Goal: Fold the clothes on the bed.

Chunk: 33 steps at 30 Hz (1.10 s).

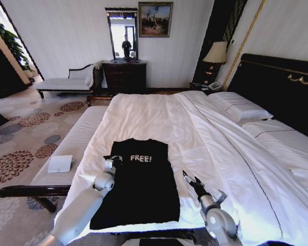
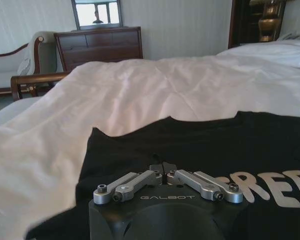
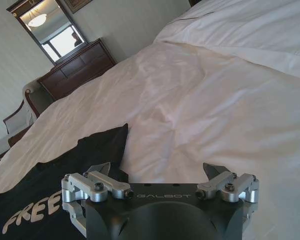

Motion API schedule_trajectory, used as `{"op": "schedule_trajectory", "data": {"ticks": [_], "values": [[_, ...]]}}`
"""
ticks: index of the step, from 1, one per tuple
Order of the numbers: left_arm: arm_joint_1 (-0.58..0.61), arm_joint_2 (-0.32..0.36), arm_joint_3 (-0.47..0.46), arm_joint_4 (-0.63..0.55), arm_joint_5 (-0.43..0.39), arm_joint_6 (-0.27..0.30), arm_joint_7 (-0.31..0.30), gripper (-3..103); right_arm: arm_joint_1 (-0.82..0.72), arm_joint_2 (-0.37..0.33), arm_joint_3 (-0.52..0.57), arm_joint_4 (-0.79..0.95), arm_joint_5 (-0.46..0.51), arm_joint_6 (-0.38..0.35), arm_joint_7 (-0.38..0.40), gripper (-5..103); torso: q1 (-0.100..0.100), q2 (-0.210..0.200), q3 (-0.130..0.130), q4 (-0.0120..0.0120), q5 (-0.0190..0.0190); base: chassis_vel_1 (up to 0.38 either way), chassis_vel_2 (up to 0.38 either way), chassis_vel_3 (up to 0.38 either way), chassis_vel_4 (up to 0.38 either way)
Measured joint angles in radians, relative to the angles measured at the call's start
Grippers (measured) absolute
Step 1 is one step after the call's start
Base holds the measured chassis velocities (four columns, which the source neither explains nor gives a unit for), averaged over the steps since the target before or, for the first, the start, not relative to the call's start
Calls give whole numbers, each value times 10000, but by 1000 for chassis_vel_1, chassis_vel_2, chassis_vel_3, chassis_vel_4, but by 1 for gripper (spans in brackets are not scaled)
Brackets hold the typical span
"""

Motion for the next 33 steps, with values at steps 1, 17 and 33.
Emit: {"op": "schedule_trajectory", "data": {"ticks": [1,17,33], "values": [[0,0,0,0,0,0,0,0,0,0,0,0,0,0,0,100,0,0,0,0,0,0,0,0,0],[-902,-753,427,952,-343,145,-664,0,-218,-23,173,56,107,104,-141,100,0,0,0,0,-2,0,0,0,0],[-577,-960,650,1083,61,74,-578,0,-201,-21,168,68,127,116,-153,100,0,0,0,2,-1,0,0,0,0]]}}
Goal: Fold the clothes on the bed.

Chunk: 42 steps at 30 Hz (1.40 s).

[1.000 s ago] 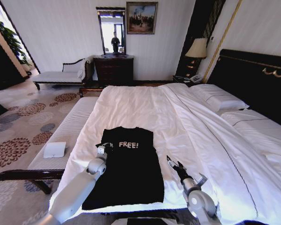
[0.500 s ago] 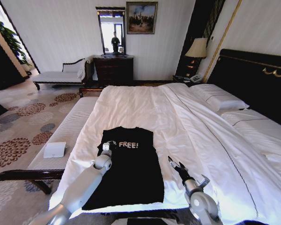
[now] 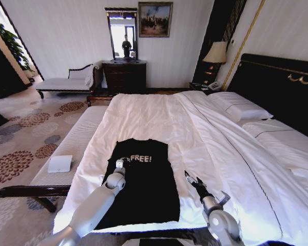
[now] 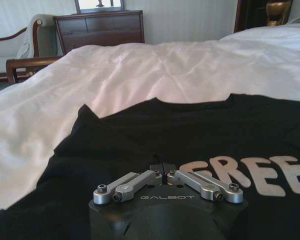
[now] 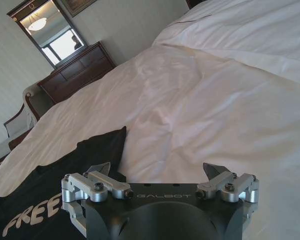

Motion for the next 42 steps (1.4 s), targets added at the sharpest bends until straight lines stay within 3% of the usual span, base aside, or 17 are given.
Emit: {"op": "schedule_trajectory", "data": {"ticks": [5,13,16,18,23,28,31,33,36,42], "values": [[-114,-317,-40,265,-38,2,-173,0,-16,-2,-11,3,-12,0,2,100,0,0,0,-3,-1,0,0,0,0],[35,-120,25,50,-30,103,-159,-1,-64,15,9,52,-24,0,3,100,0,0,0,-2,-2,0,0,0,0],[337,84,-209,-327,303,117,-157,15,-32,48,-23,5,-48,0,3,100,0,0,0,-2,-2,0,0,0,0],[422,151,-282,-451,319,117,-149,15,-24,59,-45,-13,-64,0,3,100,0,0,0,-2,0,0,0,0,0],[1065,620,-703,-1428,280,110,-62,36,6,113,-155,-96,-169,3,-4,100,0,0,0,-2,-2,0,0,0,0],[1501,815,-1660,-1906,-684,104,-107,53,10,136,-193,-145,-226,25,-22,100,-1,1,0,1,-2,0,0,0,0],[999,825,-2117,-1615,-1983,107,-185,70,2,134,-231,-171,-271,38,-31,100,0,0,0,1,-3,0,0,0,0],[869,825,-2165,-1543,-2224,112,-187,70,-1,137,-239,-171,-283,39,-31,100,0,1,0,0,-3,0,0,0,0],[-55,712,-2271,-755,-3021,140,-192,86,-82,156,-254,-101,-348,39,-31,100,0,0,0,-2,-1,0,0,0,0],[-776,469,-2216,370,-3187,140,30,98,-193,132,-139,-18,-350,39,-30,100,0,0,0,-2,-1,0,0,0,0]]}}
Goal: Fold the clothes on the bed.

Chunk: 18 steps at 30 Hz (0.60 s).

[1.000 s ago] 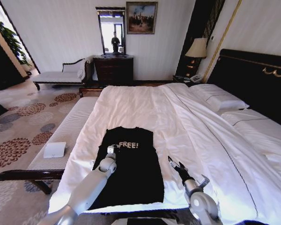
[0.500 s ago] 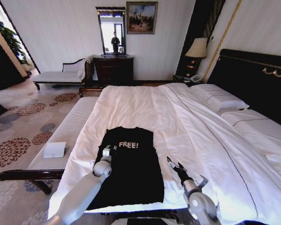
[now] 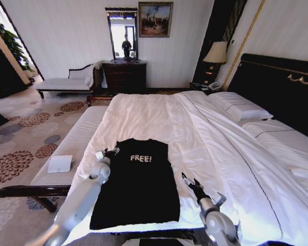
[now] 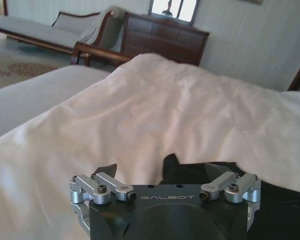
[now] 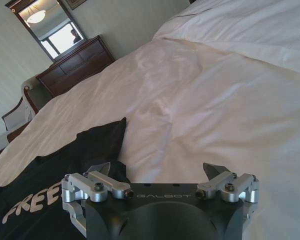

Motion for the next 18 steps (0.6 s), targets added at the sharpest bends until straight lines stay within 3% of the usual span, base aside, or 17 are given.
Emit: {"op": "schedule_trajectory", "data": {"ticks": [7,12,13,16,18], "values": [[-856,-710,23,1874,216,-59,347,102,-48,-106,112,28,40,-9,7,100,0,0,1,0,-2,0,0,0,0],[-1423,-1017,154,2828,276,-259,974,95,-4,-190,124,38,61,-50,50,100,0,0,1,-1,0,0,0,0,0],[-1641,-1133,168,3204,317,-365,1278,85,-24,-215,151,73,62,-60,53,100,1,0,1,0,1,0,0,0,0],[-1811,-1221,181,3476,309,-430,1532,80,-52,-234,190,115,63,-68,54,100,1,-1,1,0,1,0,0,0,0],[-2122,-1398,249,3992,350,-512,1867,68,-77,-274,241,159,67,-86,55,100,0,0,1,-1,1,0,0,0,0]]}}
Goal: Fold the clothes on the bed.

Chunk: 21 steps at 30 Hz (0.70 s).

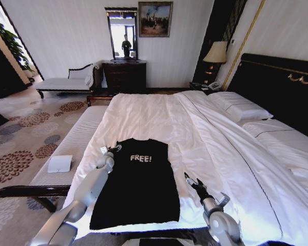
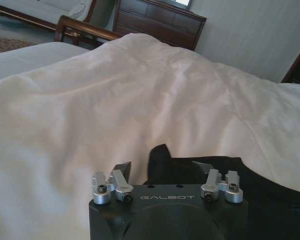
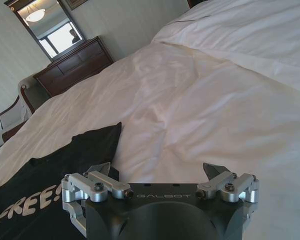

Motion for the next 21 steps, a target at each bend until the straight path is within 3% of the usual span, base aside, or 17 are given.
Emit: {"op": "schedule_trajectory", "data": {"ticks": [1,11,21], "values": [[-130,-96,17,250,41,-29,118,64,0,-12,24,6,8,-8,6,100,0,0,0,0,-1,0,0,0,0],[-679,-510,62,1277,100,-63,330,51,43,-29,45,-7,9,-21,9,100,0,0,0,0,-1,0,0,0,0],[-958,-480,37,1696,235,15,105,47,66,21,53,82,25,-42,8,100,1,0,0,-1,-1,0,0,0,0]]}}
